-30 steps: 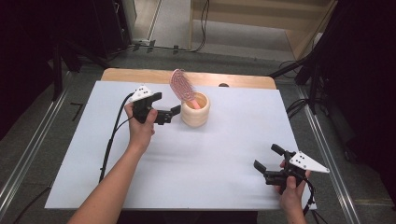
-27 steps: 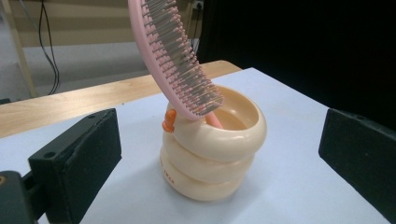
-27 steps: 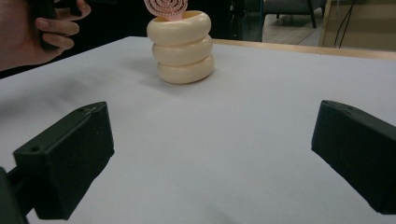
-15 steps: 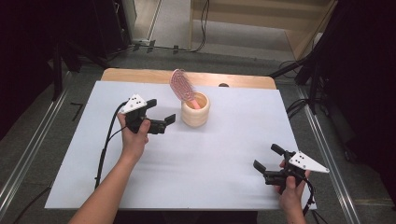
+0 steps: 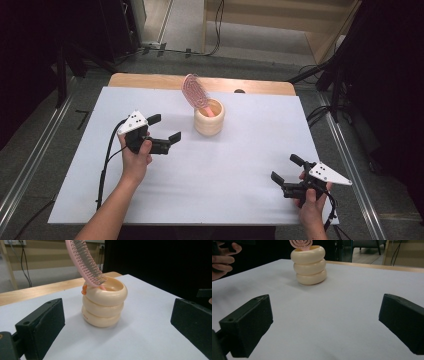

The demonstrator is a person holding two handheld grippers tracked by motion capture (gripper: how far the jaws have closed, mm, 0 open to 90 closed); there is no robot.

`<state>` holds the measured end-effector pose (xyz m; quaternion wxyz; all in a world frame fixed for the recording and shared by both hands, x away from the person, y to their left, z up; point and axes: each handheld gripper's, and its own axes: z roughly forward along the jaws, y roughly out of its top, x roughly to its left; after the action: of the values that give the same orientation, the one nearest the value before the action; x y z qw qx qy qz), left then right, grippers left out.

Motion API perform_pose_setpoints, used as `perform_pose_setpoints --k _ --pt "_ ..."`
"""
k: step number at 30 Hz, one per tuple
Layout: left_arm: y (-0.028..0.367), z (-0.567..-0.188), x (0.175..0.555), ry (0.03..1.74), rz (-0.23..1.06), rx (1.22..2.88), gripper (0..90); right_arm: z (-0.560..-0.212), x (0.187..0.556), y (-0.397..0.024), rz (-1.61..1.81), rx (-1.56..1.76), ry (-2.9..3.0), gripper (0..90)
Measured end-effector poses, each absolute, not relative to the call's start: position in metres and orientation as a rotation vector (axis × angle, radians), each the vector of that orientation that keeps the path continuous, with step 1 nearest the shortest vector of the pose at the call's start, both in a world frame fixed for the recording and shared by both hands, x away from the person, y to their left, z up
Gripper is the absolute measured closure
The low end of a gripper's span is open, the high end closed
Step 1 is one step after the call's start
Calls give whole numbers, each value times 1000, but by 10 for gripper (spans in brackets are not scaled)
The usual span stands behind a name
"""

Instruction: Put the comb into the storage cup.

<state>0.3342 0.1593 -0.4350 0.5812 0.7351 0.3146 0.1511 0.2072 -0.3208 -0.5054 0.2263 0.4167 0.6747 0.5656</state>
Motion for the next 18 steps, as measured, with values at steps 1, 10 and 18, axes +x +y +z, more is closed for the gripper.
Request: perform_pose_setpoints --k 1,10,18 --pt "161 -436 333 732 353 1715 0 -505 207 -321 1559 1149 1860 0" --pt "176 -443 318 747 365 1699 0 -506 207 -320 1555 1148 1861 0" --pt "186 -446 306 735 388 1708 0 -506 208 -320 1554 1150 1861 0"
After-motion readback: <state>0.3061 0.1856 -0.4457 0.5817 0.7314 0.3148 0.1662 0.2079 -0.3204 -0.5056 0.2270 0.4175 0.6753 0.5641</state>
